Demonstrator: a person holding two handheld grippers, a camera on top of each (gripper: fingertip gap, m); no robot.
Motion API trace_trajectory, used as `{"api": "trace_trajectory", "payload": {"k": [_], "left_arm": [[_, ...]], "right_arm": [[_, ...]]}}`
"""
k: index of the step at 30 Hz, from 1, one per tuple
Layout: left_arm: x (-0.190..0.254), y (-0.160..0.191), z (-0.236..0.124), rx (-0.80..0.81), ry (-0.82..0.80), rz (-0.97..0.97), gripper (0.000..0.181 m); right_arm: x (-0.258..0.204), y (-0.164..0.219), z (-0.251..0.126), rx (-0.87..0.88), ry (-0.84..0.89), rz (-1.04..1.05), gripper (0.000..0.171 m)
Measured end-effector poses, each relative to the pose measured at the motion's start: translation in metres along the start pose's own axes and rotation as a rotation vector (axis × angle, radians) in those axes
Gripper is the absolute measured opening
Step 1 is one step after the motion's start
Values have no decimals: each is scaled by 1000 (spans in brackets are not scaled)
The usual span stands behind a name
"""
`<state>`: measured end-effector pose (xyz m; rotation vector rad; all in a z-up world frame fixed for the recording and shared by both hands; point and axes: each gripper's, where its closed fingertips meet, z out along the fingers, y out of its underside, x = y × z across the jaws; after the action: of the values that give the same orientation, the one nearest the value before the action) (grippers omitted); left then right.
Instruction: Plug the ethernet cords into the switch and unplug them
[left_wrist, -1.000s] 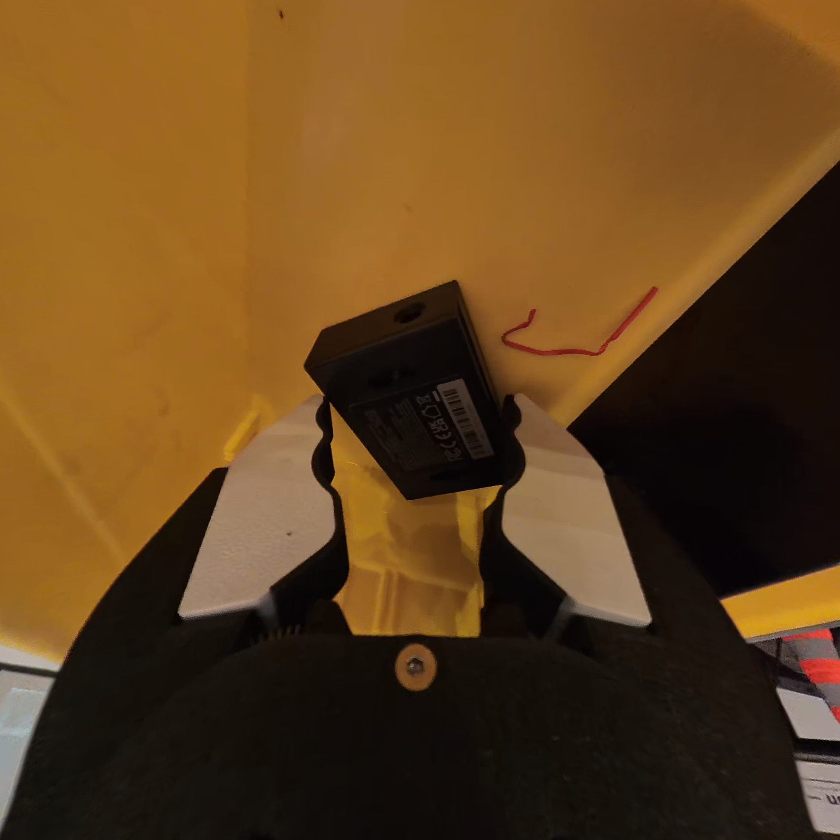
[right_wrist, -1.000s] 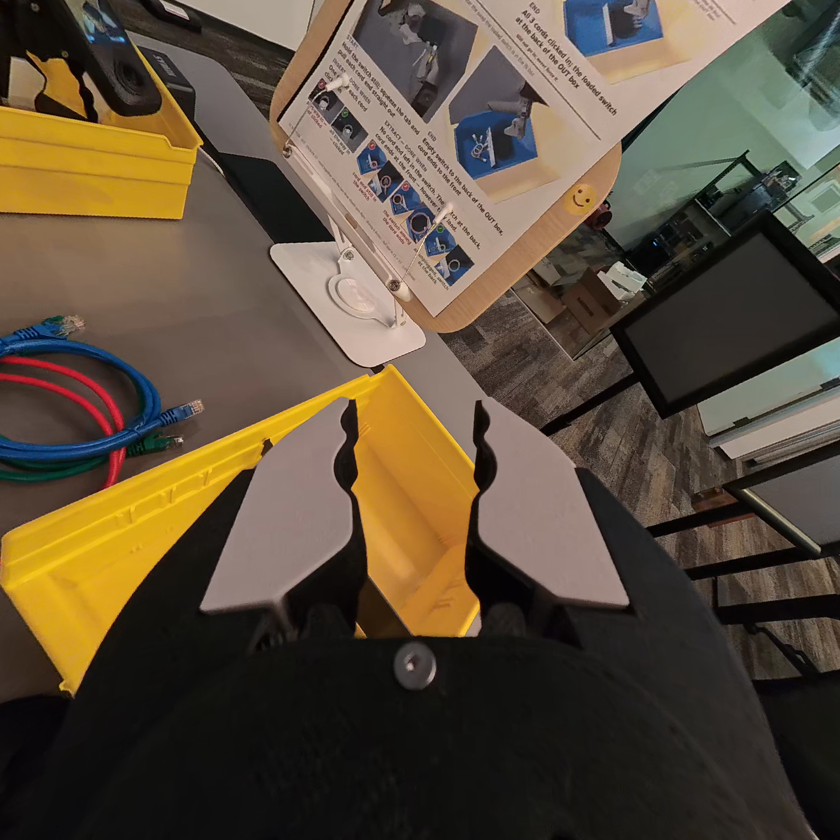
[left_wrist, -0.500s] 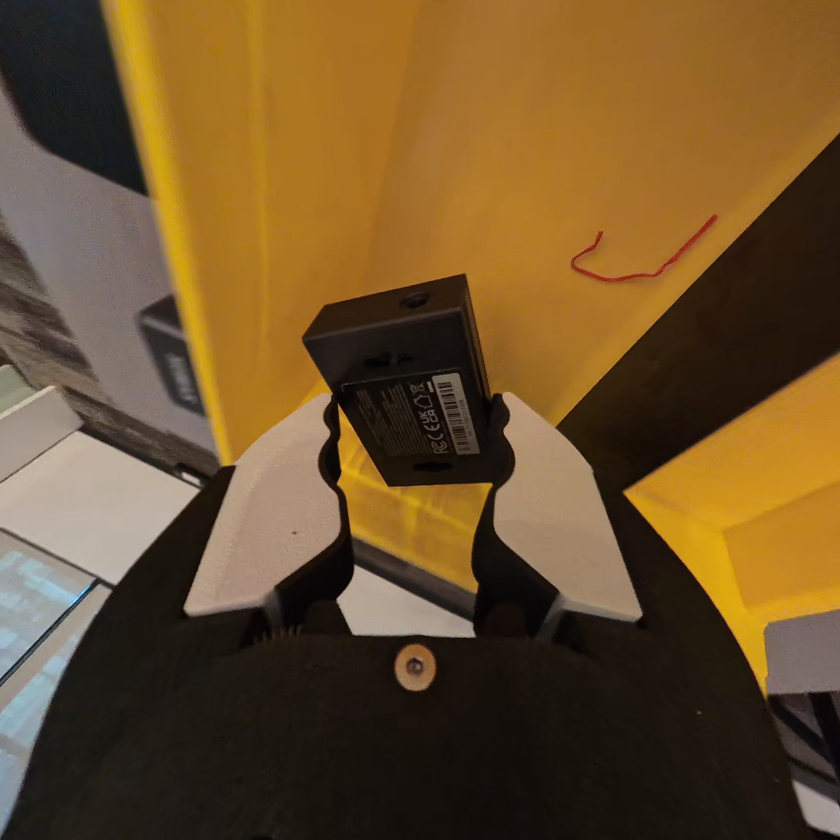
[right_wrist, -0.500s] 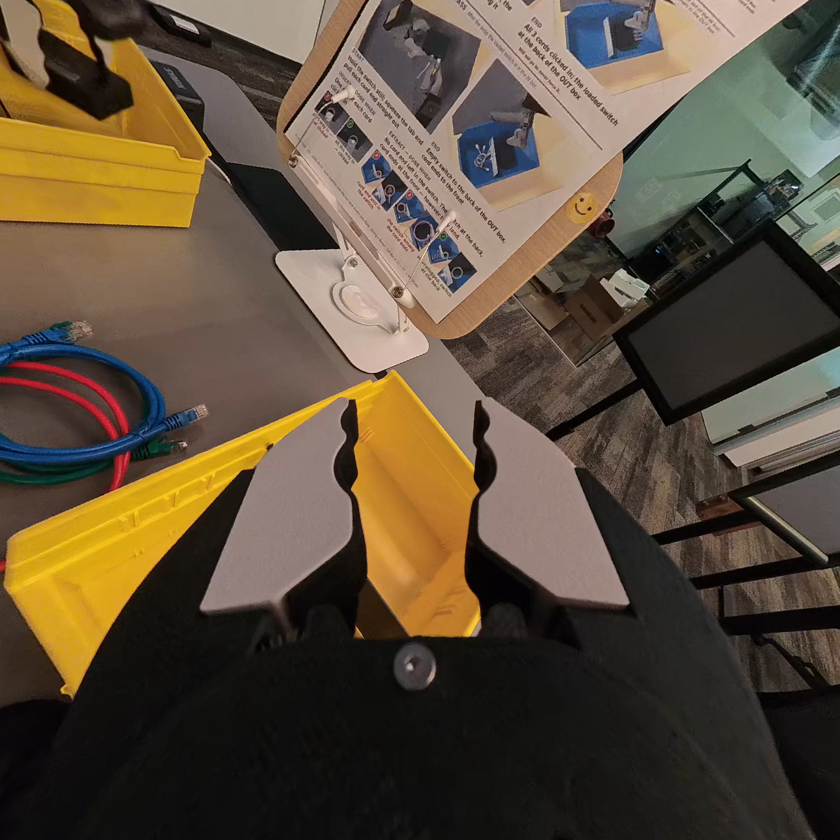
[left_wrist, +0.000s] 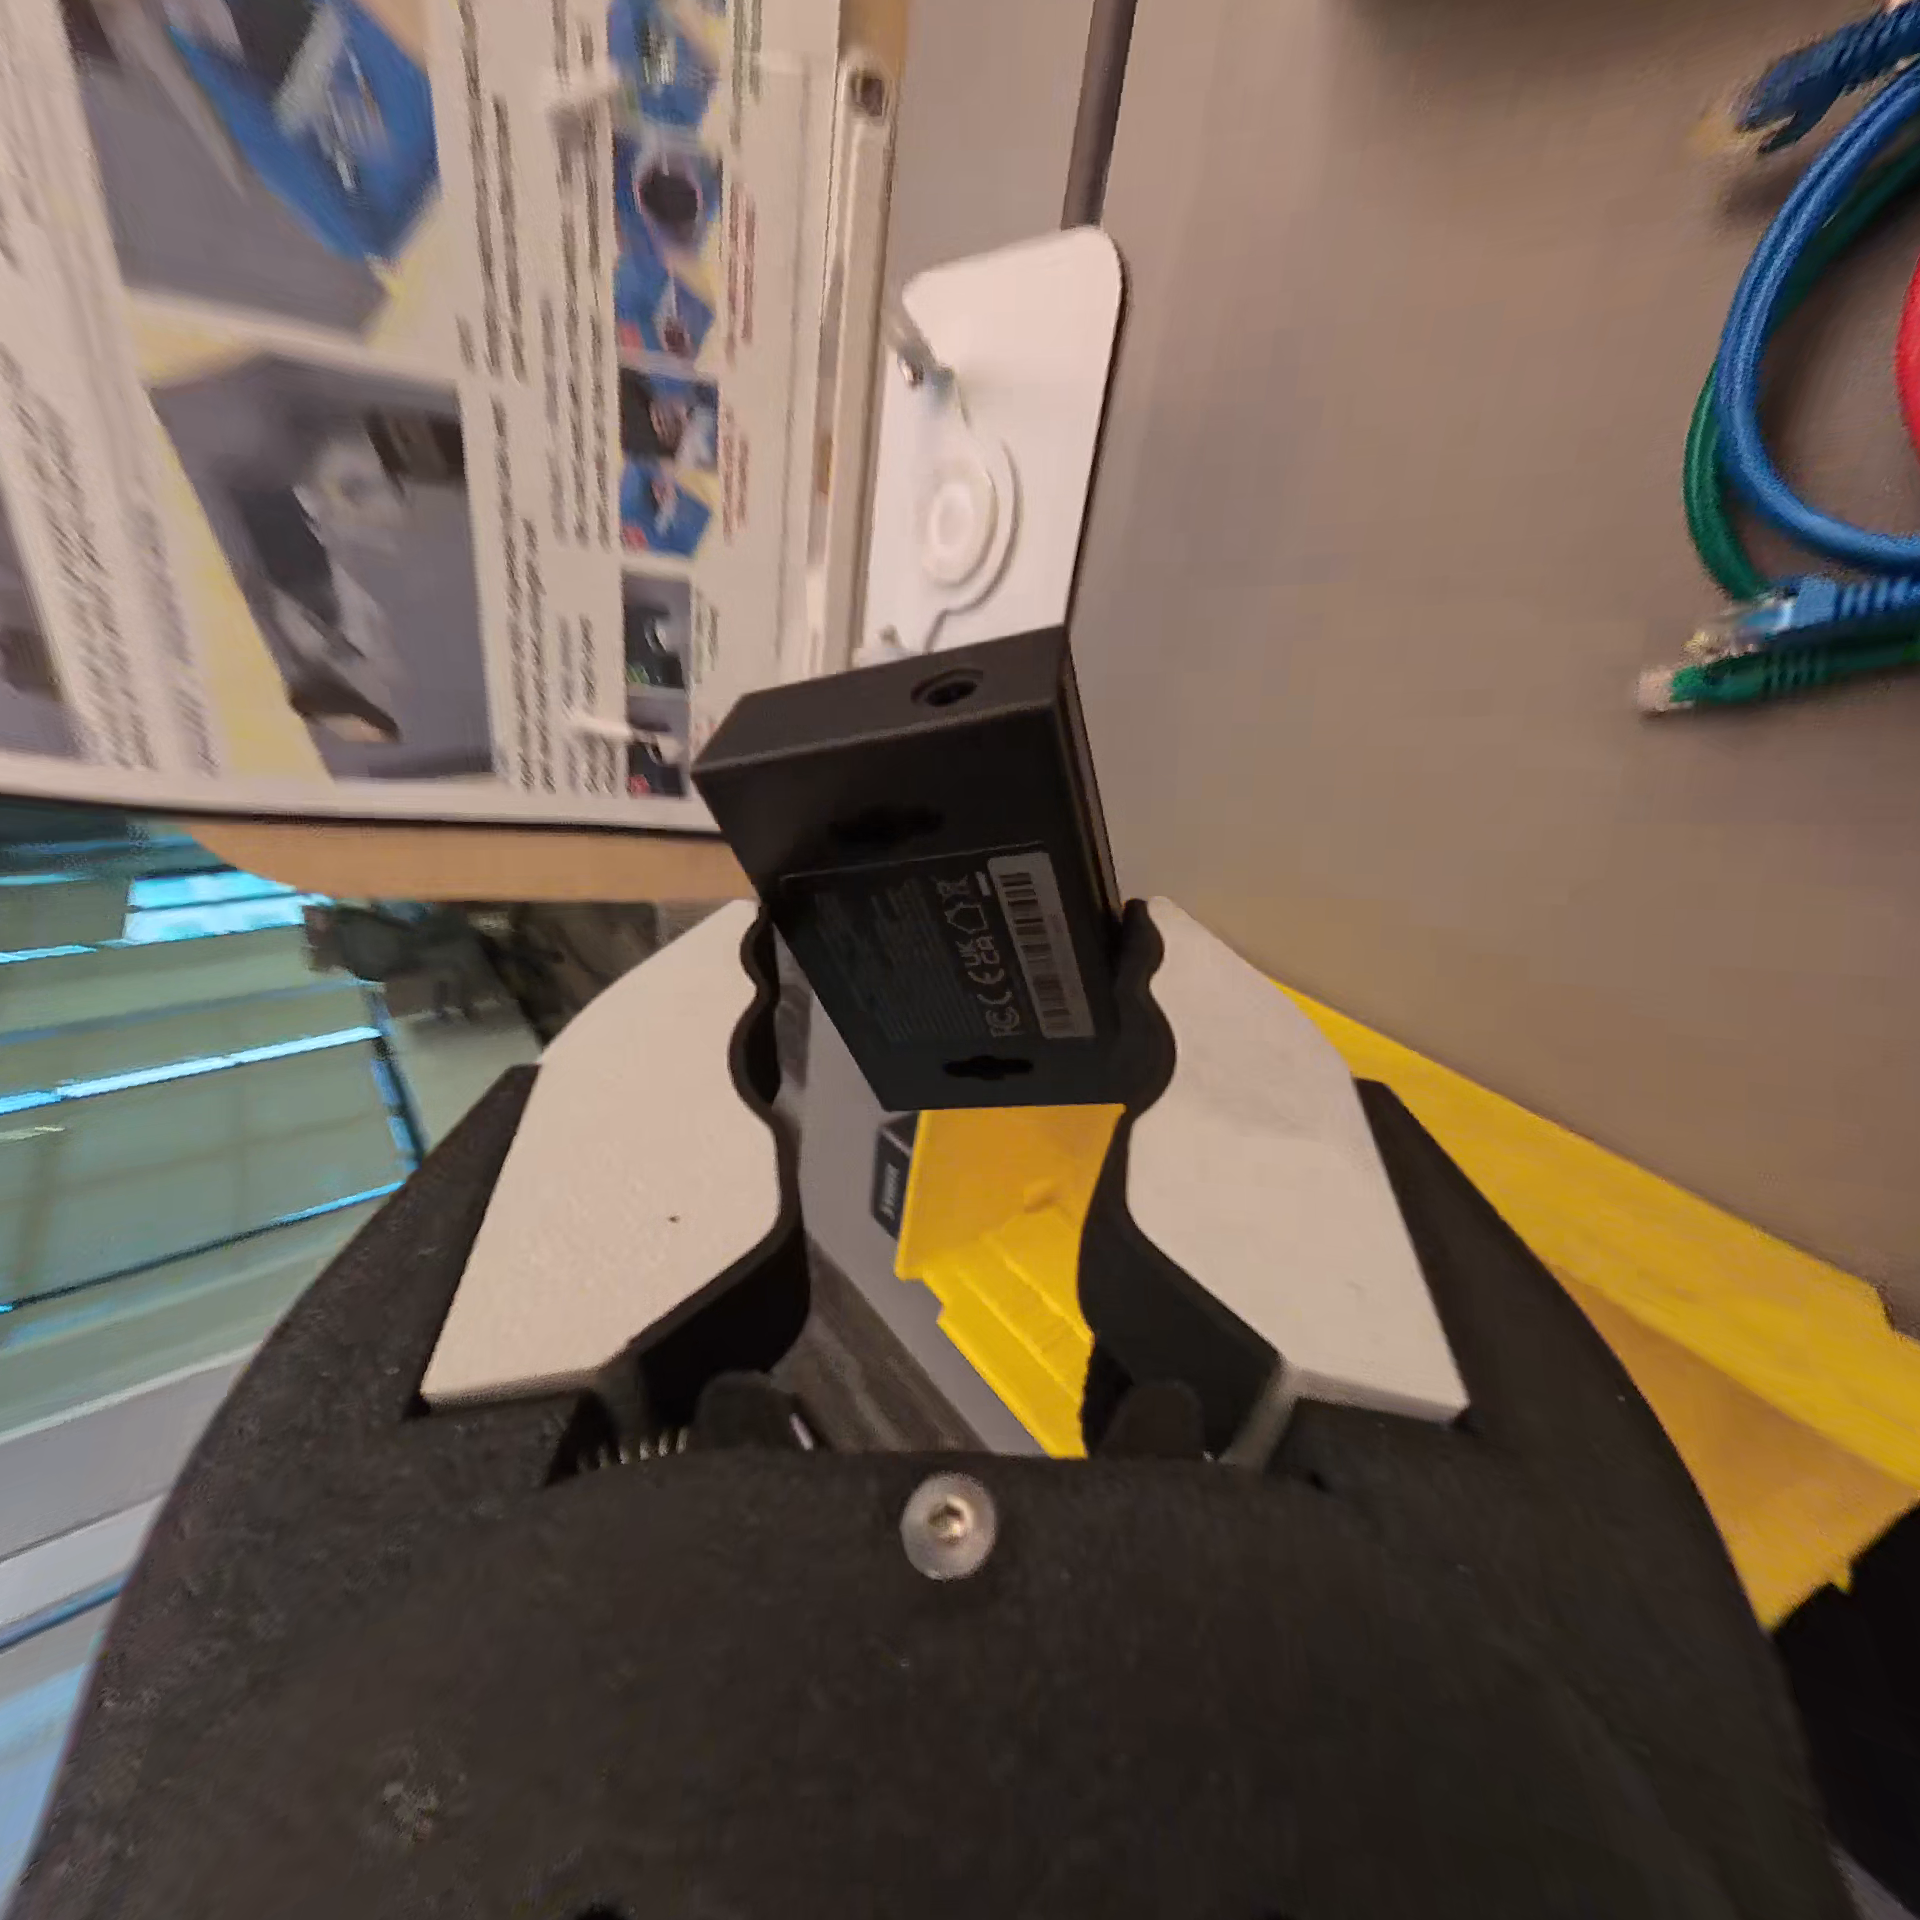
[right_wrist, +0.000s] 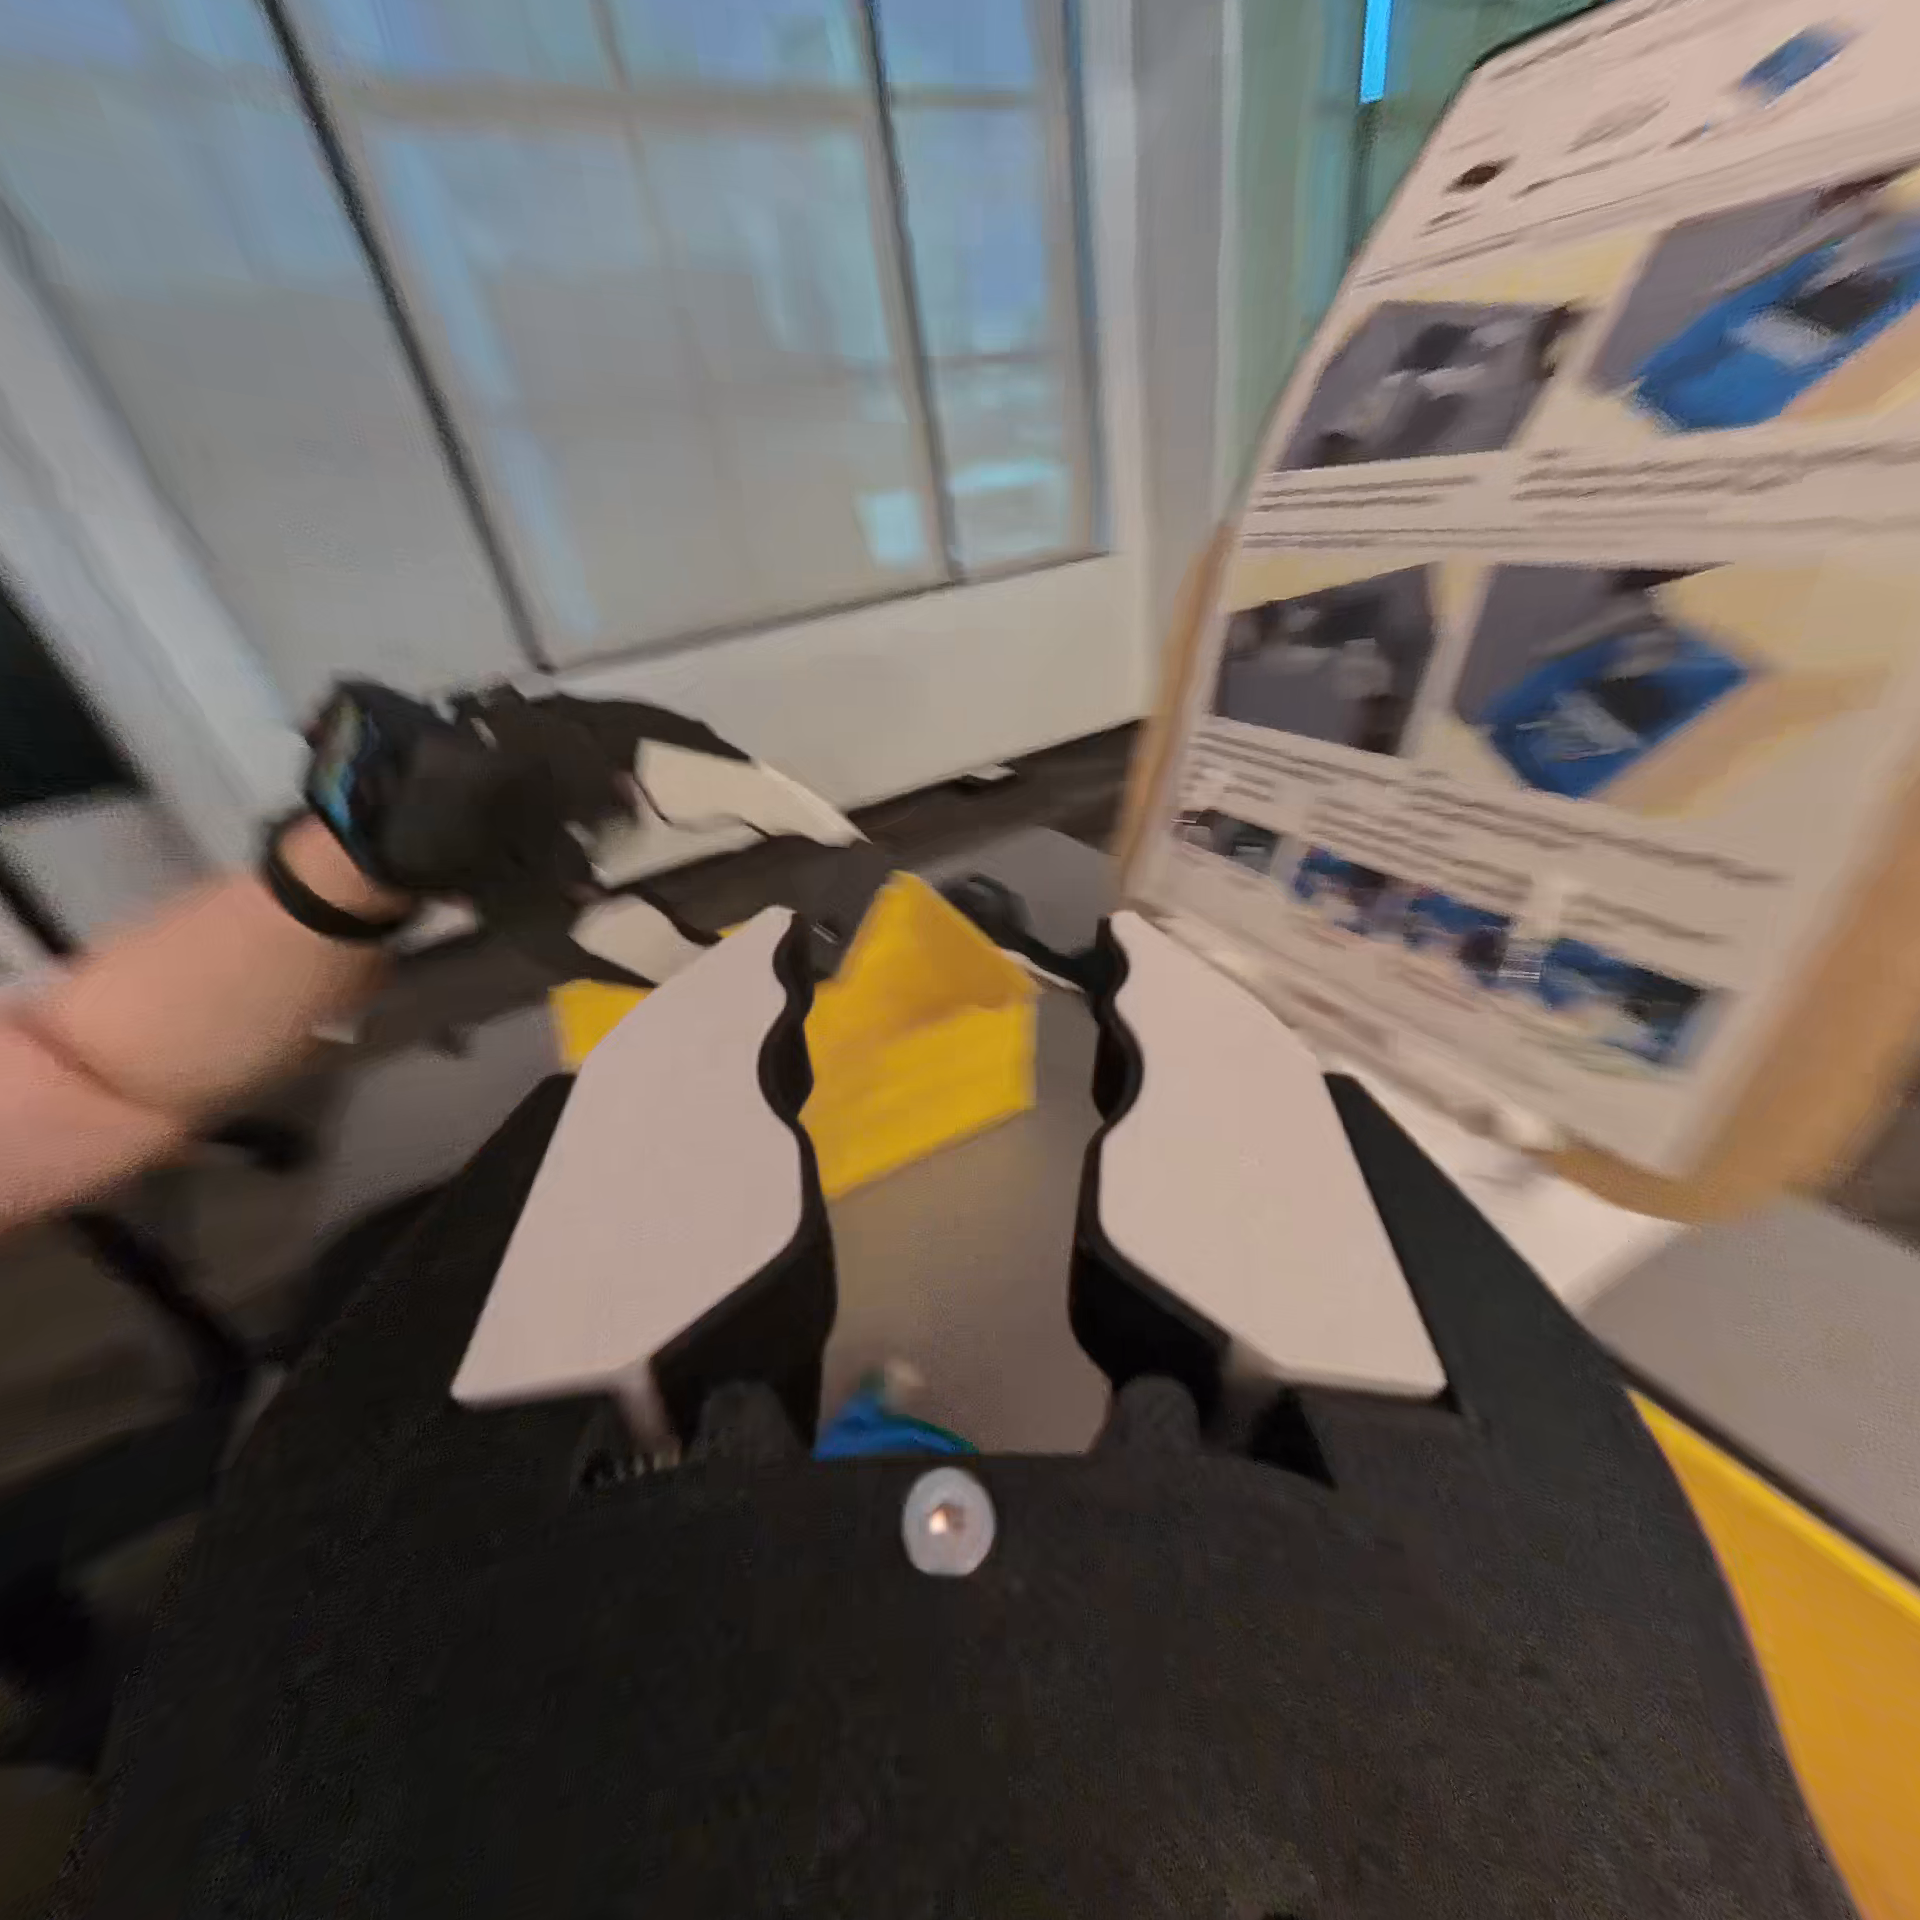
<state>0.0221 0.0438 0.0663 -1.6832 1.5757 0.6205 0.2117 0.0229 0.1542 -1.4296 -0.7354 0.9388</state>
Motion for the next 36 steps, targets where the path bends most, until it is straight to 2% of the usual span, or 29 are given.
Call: {"api": "trace_trajectory", "payload": {"k": [2, 5, 11, 12, 14, 17, 19, 21, 23, 25, 28, 31, 34, 36], "left_arm": [[7, -22, -2, 9, -54, 68, 63], [16, -44, -1, 7, -87, 124, 63], [31, -54, 9, -72, -155, 260, 63], [34, -56, 10, -83, -156, 278, 63], [41, -60, 13, -90, -164, 305, 63], [44, -58, 16, -121, -172, 296, 62], [41, -52, 9, -125, -181, 210, 57], [32, -28, -5, -183, -211, 56, 59], [40, 2, -18, -212, -169, -232, 72], [77, 20, -24, -160, 15, -561, 79], [113, 51, -25, -125, 89, -943, 72], [127, 92, -21, -232, -23, -1041, 67], [160, 98, -12, -290, 78, -1073, 64], [175, 108, -4, -346, 82, -1077, 51]], "right_arm": [[-15, 9, 25, 0, -97, 135, 52], [-18, 42, 57, -110, -119, 199, 47], [-24, 94, 90, -279, -189, 349, 59], [-29, 102, 93, -312, -219, 358, 54], [-40, 116, 95, -382, -305, 364, 29], [-39, 123, 96, -393, -352, 385, 28], [-30, 121, 94, -378, -320, 365, 28], [-15, 116, 86, -366, -246, 297, 27], [-1, 102, 74, -323, -192, 250, 27], [6, 85, 61, -263, -170, 187, 27], [15, 67, 44, -210, -115, 125, 27], [17, 59, 37, -191, -93, 88, 27], [12, 57, 35, -197, -105, 73, 27], [8, 60, 35, -223, -111, 45, 27]]}}
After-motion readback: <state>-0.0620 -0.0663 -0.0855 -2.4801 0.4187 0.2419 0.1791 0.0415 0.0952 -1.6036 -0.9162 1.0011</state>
